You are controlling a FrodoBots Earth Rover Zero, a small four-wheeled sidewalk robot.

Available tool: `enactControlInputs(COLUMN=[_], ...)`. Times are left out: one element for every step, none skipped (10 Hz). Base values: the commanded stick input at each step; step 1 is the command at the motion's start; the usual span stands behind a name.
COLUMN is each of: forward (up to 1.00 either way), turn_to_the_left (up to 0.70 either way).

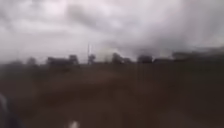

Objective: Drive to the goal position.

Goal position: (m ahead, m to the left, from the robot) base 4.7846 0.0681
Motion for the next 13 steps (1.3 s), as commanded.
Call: enactControlInputs(forward=[0.7, 0.7, 0.7, 0.7, 0.7, 0.7, 0.7, 0.7, 0.7, 0.7, 0.7, 0.7, 0.7], turn_to_the_left=[0.0, 0.0, -0.06, -0.25, -0.35, -0.23, 0.0, 0.0, 0.0, 0.0, 0.0, 0.0, 0.0])
